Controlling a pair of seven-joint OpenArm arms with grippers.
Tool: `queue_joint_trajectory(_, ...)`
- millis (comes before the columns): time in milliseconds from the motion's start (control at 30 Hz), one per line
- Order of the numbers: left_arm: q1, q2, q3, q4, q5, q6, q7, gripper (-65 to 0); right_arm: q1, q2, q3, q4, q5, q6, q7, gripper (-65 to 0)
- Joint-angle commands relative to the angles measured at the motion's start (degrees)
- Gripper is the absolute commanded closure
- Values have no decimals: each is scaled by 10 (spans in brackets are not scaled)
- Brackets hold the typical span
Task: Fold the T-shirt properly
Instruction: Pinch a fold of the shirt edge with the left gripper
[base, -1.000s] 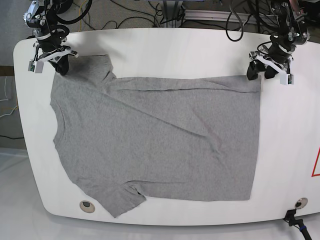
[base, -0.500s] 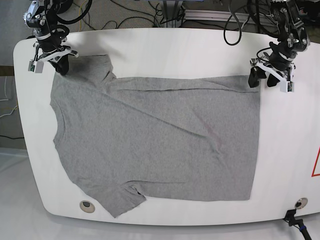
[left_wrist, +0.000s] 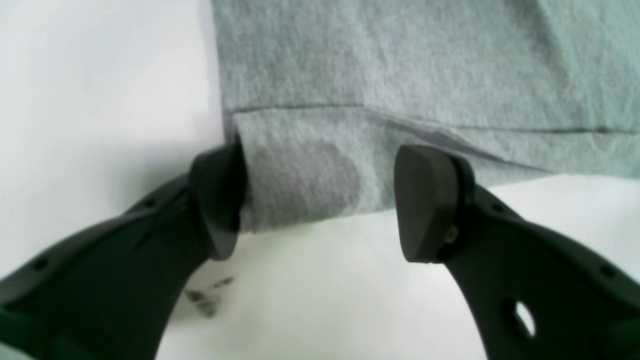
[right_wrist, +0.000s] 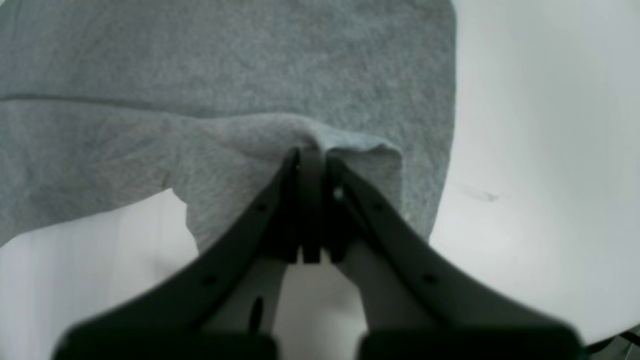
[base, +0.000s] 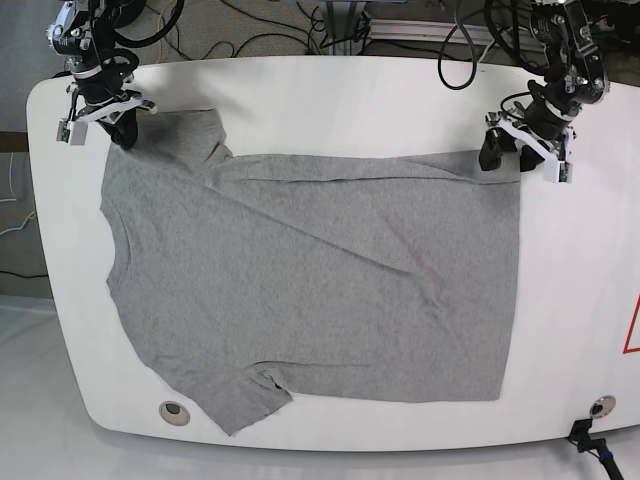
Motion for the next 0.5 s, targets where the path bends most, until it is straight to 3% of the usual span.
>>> queue_joint_trajectory(0,1,-6,-20,11,-8,-1,-15,-431,-1,6,3,8,7,3,10,-19)
queue_joint_trajectory(167,-1,-3,-43,13,37,-3,-15,-431,-1,6,3,8,7,3,10,-19)
queue_joint_trajectory(400,-2,3,-19,-5,36,-6,-14,-432,-2,6,3,8,7,3,10,-19)
queue_joint_trajectory(467,-3,14,-12,-12,36,-21,-14,-432,-2,6,3,8,7,3,10,-19)
